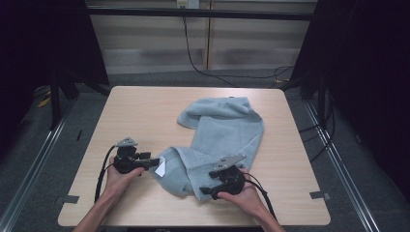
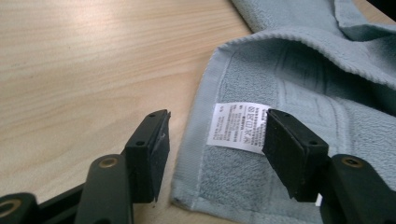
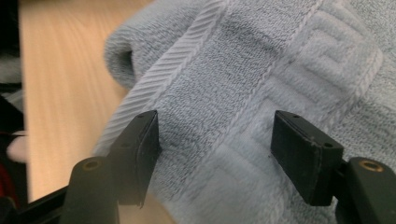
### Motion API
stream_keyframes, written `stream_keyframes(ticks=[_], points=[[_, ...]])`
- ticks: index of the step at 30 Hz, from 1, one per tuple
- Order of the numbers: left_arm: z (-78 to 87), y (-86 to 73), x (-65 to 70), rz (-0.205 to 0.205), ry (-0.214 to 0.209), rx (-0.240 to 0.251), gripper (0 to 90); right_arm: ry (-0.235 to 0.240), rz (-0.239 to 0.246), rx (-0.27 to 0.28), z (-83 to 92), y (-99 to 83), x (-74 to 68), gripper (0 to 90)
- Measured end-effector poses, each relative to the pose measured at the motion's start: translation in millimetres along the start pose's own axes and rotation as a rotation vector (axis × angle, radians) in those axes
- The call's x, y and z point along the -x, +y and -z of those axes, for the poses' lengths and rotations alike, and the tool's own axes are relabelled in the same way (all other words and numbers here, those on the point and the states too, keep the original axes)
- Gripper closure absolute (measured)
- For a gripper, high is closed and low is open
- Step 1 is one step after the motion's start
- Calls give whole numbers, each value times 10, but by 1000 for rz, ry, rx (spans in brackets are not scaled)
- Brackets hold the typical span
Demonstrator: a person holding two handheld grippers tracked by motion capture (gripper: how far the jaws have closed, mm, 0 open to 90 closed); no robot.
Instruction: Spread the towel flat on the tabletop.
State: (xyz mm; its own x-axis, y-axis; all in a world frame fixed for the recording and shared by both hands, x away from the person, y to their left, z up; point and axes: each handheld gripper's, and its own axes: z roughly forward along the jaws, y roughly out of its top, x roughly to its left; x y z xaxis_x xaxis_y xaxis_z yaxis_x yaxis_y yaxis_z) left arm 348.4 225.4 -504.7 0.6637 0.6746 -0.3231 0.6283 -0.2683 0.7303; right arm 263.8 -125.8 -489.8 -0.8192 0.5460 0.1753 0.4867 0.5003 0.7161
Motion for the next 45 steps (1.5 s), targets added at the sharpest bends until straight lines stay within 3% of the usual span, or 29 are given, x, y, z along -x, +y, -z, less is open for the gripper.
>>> stream_keyframes(ticks=[2,3,4,5,7,8,9,10,13,15,17,20,22,23,24,25,26,27,30,31,32,34,39,42,44,45], points=[[-15,-15,-3,5,1,-1,398,-11,4,0,-53,-13,9,324],[-30,-16,21,-5,-7,-7,407,-52,52,2,-95,-49,-11,362],[-45,-16,54,-30,7,-15,407,-52,52,2,-95,-49,-11,362],[-66,-20,89,-46,18,-17,420,-88,86,2,-106,-61,-31,423],[-87,-20,139,-82,38,-24,440,-96,84,-1,-102,-57,-33,453],[-89,-24,160,-110,57,-30,469,-107,81,-4,-94,-55,-31,510],[-89,-29,179,-158,70,-38,621,-110,64,8,-70,-68,-7,613],[-85,-46,213,-208,93,-44,678,-96,47,16,-54,-74,13,665],[-81,-39,216,-205,84,-50,769,-53,-3,37,-17,-86,62,732],[-74,-35,201,-184,54,-42,836,-21,-49,60,28,-93,106,783],[-55,-30,183,-170,39,-28,859,-6,-64,90,98,-88,137,806],[54,10,169,-122,-5,37,875,-5,-97,158,273,-74,178,816],[129,49,191,-121,-14,73,881,-19,-120,218,460,-64,225,826],[176,73,204,-110,-26,100,881,-19,-120,218,460,-64,225,826],[279,138,248,-87,-57,166,882,-29,-128,254,600,-55,258,831],[341,176,268,-74,-78,201,884,-41,-127,263,673,-44,266,833],[341,176,268,-74,-78,201,887,-41,-127,263,673,-44,266,833],[402,222,290,-73,-98,229,895,-54,-131,292,824,-17,286,833],[579,358,407,-94,-133,302,900,-86,-120,317,1048,58,302,834],[686,440,496,-119,-145,345,900,-93,-113,328,1121,92,300,835],[686,440,496,-119,-145,345,900,-93,-113,328,1121,92,300,835],[793,526,575,-143,-158,379,900,-120,-86,358,1334,208,277,836],[1061,809,739,-193,-163,463,900,-150,-59,433,1633,397,260,839],[1246,966,789,-226,-184,519,900,-152,-45,465,1733,456,243,839],[1386,1002,828,-222,-211,564,900,-152,-33,494,1820,490,199,839],[1452,967,845,-235,-218,563,900,-146,-17,499,1863,478,141,838]])
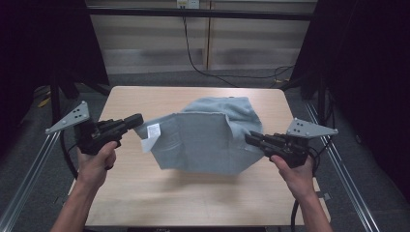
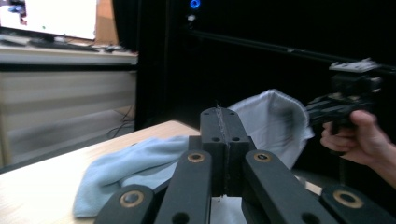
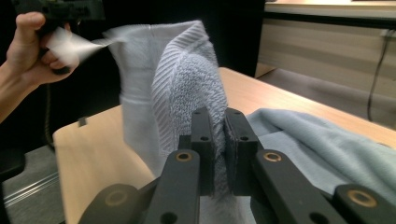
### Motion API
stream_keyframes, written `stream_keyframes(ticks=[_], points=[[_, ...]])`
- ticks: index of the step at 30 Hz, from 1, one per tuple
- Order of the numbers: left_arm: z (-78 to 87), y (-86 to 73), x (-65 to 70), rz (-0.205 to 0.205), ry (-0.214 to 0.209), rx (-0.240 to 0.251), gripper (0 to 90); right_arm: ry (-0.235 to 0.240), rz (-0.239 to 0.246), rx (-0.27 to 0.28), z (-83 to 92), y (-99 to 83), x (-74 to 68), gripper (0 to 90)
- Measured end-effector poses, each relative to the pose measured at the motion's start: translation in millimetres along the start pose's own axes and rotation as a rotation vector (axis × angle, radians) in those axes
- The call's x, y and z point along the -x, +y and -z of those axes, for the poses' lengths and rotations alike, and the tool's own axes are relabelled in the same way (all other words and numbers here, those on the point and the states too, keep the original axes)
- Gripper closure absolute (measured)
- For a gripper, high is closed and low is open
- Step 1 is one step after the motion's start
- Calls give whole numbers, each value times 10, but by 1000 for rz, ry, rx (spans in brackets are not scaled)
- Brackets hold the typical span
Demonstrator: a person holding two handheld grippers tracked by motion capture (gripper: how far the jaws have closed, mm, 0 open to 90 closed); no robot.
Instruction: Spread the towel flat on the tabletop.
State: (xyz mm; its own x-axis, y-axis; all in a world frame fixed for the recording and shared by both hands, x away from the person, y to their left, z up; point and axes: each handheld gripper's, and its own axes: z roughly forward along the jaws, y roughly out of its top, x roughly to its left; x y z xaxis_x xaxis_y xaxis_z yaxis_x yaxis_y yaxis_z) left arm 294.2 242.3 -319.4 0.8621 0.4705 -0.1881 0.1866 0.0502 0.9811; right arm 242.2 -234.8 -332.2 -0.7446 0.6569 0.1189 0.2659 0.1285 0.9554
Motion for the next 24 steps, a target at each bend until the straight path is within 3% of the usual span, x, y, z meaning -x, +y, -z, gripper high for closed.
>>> stream_keyframes(ticks=[2,3,5,6,7,9,10,11,12,13,14,16,17,19,21,24], points=[[27,-30,24,-11,7,-25,900,9,1,-7,6,-21,-15,838],[71,-171,53,-16,4,-83,900,10,5,-44,9,-142,-65,836],[82,-267,49,-6,8,-98,900,18,-1,-68,3,-232,-85,836],[90,-360,15,12,11,-116,900,20,-1,-95,-2,-336,-109,837],[73,-480,-57,55,14,-132,900,25,-12,-116,-11,-456,-130,837],[18,-643,-162,98,15,-170,872,65,-55,-195,-52,-848,-222,838],[-90,-830,-264,142,14,-233,848,80,-63,-225,-69,-973,-261,838],[-144,-925,-317,155,33,-271,816,96,-66,-258,-81,-1089,-294,835],[-144,-925,-317,155,33,-271,772,110,-75,-281,-86,-1191,-326,831],[-205,-1016,-364,180,36,-313,772,110,-75,-281,-86,-1191,-326,831],[-261,-1108,-412,193,32,-351,730,129,-108,-318,-82,-1352,-361,815],[-373,-1282,-481,216,66,-408,680,137,-112,-345,-83,-1410,-372,807],[-425,-1359,-514,232,69,-432,619,146,-127,-389,-83,-1502,-397,776],[-523,-1475,-552,242,91,-482,515,140,-122,-418,-65,-1545,-407,684],[-612,-1572,-594,267,84,-525,485,132,-121,-417,-51,-1536,-392,667],[-727,-1696,-600,264,91,-570,419,110,-129,-335,-53,-1352,-266,580]])
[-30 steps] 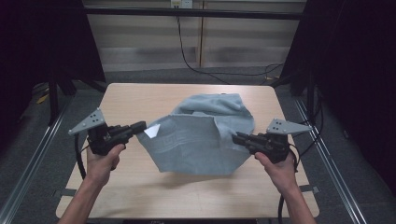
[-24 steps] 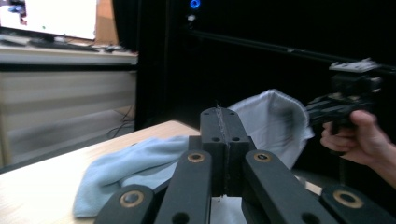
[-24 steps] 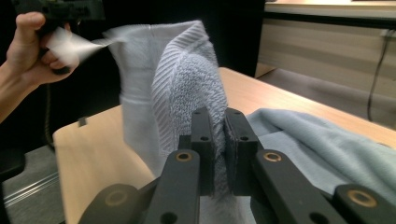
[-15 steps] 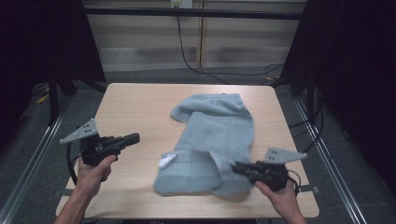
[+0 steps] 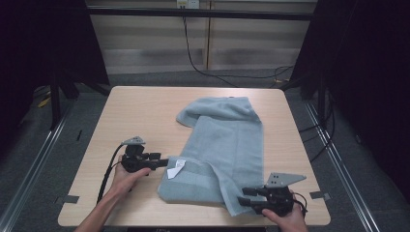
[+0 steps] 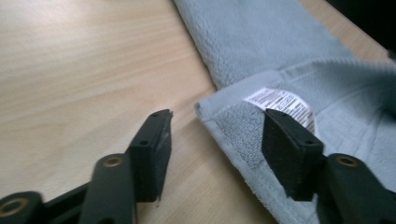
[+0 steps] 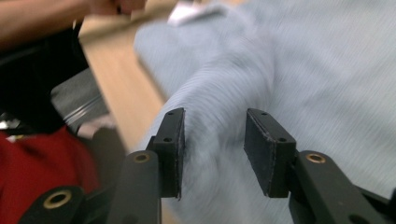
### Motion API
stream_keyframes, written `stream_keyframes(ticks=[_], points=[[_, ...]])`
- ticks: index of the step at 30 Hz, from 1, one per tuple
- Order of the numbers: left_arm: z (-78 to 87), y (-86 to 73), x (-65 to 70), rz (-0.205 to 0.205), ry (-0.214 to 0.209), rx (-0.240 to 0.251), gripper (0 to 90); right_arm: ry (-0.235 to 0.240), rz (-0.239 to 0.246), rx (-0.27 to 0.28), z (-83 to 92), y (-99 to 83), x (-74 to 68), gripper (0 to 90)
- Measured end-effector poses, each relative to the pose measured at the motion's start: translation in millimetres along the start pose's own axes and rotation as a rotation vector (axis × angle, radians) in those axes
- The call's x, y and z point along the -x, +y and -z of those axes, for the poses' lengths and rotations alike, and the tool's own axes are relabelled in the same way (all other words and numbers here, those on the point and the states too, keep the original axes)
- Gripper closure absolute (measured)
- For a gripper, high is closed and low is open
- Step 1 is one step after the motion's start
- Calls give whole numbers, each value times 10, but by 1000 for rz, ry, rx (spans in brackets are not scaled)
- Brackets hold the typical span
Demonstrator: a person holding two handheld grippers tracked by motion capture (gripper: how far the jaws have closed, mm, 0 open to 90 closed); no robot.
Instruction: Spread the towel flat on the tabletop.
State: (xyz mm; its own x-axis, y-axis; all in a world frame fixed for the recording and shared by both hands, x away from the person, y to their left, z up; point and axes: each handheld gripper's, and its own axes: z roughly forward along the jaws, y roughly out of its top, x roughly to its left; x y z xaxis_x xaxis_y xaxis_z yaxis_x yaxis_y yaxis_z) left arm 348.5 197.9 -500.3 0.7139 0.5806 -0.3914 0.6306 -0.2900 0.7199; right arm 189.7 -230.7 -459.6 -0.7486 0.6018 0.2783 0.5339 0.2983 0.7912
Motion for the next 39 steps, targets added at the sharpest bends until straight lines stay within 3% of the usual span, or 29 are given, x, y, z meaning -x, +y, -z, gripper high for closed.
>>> stream_keyframes(ticks=[2,3,5,7,8,9,11,13,14,15,18,20,23,25,26,27,28,29,30,31,36,37,39], points=[[-21,-5,12,-5,-2,-15,413,-5,4,12,-5,66,29,569],[-46,-9,36,-12,22,-24,411,-10,6,22,-22,132,59,560],[-101,-28,60,-15,-14,-41,431,-18,12,35,-96,263,140,544],[-143,-52,108,-41,3,-42,468,-28,6,41,-167,351,199,534],[-161,-52,128,-53,-1,-55,654,-29,11,32,-260,442,259,516],[-174,-54,154,-74,8,-64,654,-29,11,32,-260,442,259,516],[-196,-66,207,-126,-8,-83,879,-49,14,6,-402,559,359,466],[-181,-66,243,-142,-22,-77,884,-72,17,2,-446,583,392,452],[-151,-56,263,-139,-34,-57,886,-68,-14,-3,-535,585,485,431],[-99,-34,281,-135,-51,-30,886,-68,-14,-3,-535,585,485,431],[121,59,334,-111,-126,86,888,-105,-21,-81,-679,489,586,411],[264,122,391,-108,-168,160,888,-110,-20,-94,-697,462,593,411],[420,212,510,-118,-240,229,890,-140,-11,-139,-744,405,596,413],[458,236,587,-132,-270,246,890,-151,-9,-153,-782,365,613,417],[470,244,641,-154,-279,241,890,-188,10,-187,-816,339,601,436],[473,245,692,-174,-284,238,890,-188,10,-187,-816,339,601,436],[477,241,734,-177,-286,237,890,-186,31,-183,-828,336,566,647],[484,237,753,-186,-296,235,890,-174,36,-174,-809,347,541,746],[499,231,770,-192,-295,234,890,-174,36,-174,-809,347,541,746],[519,224,784,-188,-287,242,890,-94,35,-134,-739,369,488,900],[712,155,820,-208,-312,259,890,-62,77,-81,-518,417,304,887],[744,132,835,-221,-301,253,890,-81,85,-66,-457,424,290,772],[768,86,819,-224,-285,244,890,-123,59,-49,-359,420,358,645]])
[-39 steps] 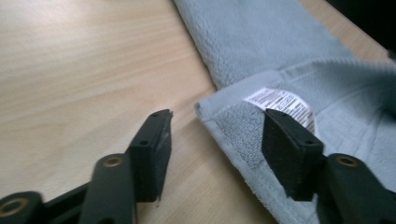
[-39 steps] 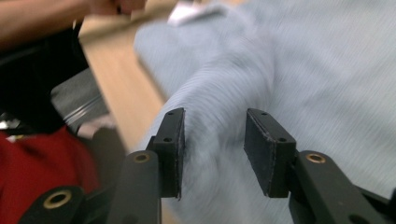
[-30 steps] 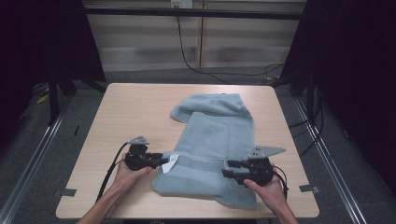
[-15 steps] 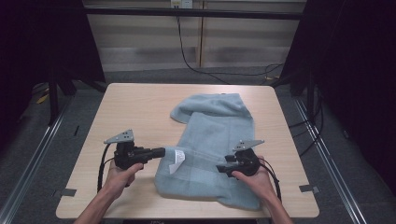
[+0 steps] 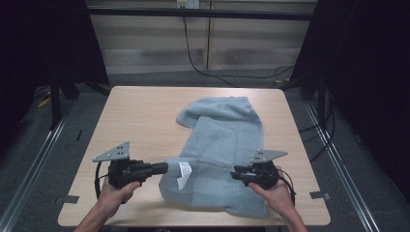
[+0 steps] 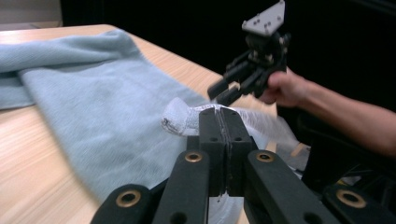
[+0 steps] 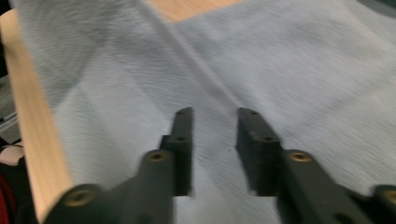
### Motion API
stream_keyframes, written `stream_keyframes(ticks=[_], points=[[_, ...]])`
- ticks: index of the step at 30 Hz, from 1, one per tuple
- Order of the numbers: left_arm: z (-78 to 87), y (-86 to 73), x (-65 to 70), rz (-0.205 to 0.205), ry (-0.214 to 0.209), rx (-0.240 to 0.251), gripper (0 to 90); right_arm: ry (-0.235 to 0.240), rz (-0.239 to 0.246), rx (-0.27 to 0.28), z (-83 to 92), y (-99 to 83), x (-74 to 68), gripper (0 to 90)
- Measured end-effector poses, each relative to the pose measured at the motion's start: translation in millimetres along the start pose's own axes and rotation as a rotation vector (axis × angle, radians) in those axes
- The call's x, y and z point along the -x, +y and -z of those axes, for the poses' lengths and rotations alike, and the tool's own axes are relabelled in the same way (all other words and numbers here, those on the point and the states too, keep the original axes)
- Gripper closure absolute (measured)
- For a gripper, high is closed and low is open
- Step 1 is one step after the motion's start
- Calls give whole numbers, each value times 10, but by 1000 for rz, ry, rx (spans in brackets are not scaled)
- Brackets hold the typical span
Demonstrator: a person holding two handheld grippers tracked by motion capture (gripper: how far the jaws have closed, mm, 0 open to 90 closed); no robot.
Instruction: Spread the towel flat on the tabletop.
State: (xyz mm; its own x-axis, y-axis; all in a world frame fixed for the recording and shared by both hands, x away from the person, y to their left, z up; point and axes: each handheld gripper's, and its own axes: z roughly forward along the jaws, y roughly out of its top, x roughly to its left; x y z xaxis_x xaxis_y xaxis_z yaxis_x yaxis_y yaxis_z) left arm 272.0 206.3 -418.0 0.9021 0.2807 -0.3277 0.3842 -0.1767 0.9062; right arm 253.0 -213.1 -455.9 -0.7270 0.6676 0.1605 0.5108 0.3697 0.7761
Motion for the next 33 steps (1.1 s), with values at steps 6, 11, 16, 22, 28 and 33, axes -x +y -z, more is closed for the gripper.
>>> stream_keyframes(ticks=[6,11,16,22,28,33], points=[[26,-113,-191,49,60,-15,889,-123,-121,-105,-27,-314,429,422],[48,-151,-275,80,77,-12,890,-140,-77,-142,-52,-385,403,640],[123,-103,-159,59,55,13,890,-63,-72,-82,55,-332,283,850],[320,-21,128,-2,3,63,890,11,-41,148,600,-128,-8,860],[513,-199,425,-40,-45,13,886,107,7,189,986,-265,-471,815],[606,-370,512,-41,-114,-27,830,120,8,185,1124,-466,-704,667]])
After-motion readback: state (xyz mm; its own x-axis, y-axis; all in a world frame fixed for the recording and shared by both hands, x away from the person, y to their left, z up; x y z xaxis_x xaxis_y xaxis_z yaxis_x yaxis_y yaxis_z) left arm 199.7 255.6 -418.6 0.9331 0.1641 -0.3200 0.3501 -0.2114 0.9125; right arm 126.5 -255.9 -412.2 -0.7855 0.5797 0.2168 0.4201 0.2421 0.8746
